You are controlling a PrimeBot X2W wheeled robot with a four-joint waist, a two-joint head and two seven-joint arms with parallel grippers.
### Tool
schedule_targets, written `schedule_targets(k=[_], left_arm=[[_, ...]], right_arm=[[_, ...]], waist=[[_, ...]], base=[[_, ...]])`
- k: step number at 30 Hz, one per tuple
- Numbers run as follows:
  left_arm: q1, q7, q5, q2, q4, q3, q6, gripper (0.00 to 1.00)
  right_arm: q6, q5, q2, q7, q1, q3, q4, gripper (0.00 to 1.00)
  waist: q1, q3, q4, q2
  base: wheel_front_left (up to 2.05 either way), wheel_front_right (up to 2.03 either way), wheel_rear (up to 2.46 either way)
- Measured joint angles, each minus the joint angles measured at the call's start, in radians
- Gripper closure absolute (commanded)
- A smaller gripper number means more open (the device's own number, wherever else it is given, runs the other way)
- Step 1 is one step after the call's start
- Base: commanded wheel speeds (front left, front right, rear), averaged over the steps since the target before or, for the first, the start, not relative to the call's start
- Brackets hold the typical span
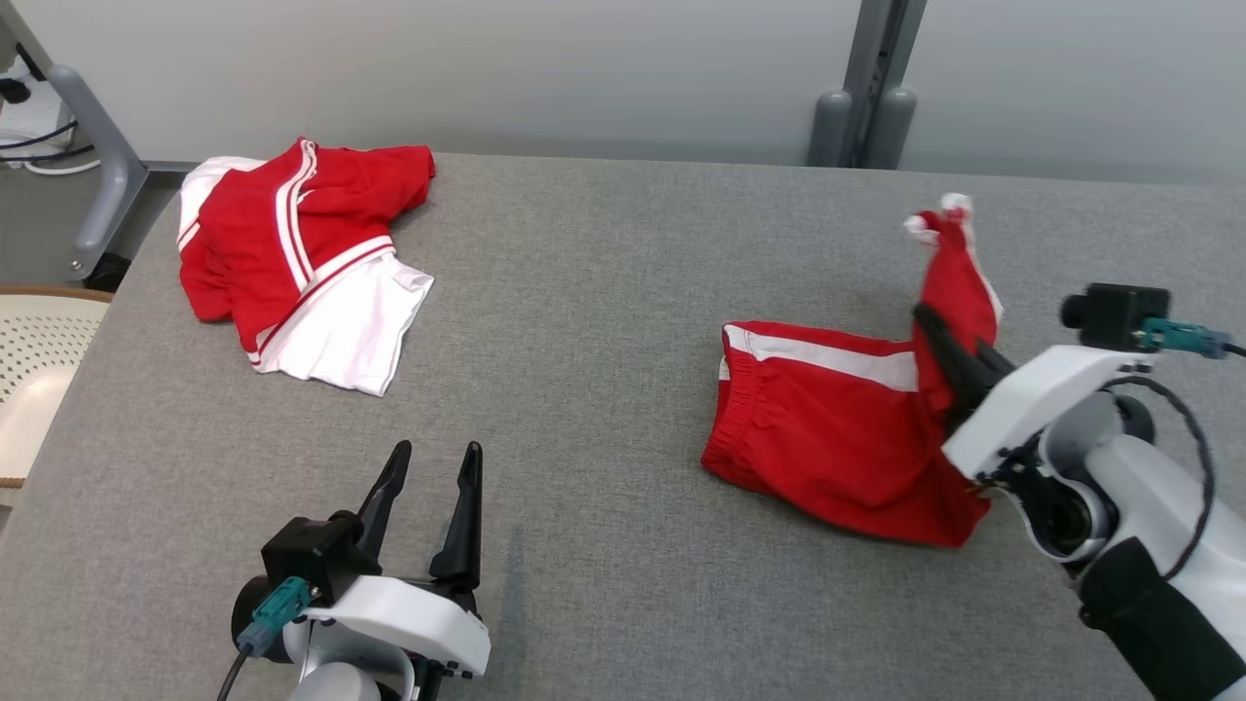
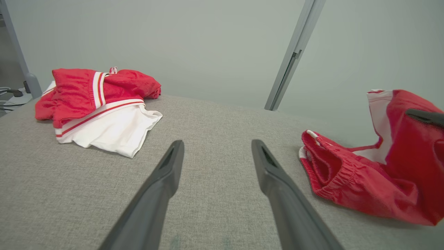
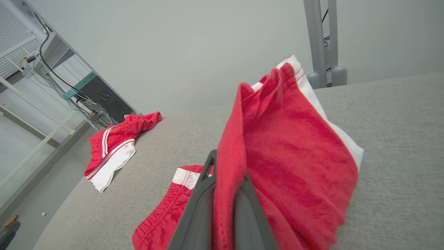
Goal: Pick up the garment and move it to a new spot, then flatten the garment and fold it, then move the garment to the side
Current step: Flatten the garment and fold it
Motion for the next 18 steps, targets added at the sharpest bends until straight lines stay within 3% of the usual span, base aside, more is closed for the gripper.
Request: schedule_targets(k=[11, 18], left_arm=[[-0.014, -0.002, -0.003, -0.005, 0.001, 0.001, -0.003, 0.0], [-0.015, -0.004, -0.004, -0.008, 0.003, 0.005, -0.007, 0.0]], right_arm=[[0.0, -0.047, 0.095, 0.052, -0.022, 0.101, 0.016, 1.0], [0.0, -0.058, 0.121, 0.058, -0.033, 0.141, 0.059, 1.0]], waist=[[0.0, 0.009, 0.036, 0.0], [0.0, 0.021, 0.042, 0.0]], base=[[0.0, 0.0, 0.0], [0.0, 0.0, 0.0]])
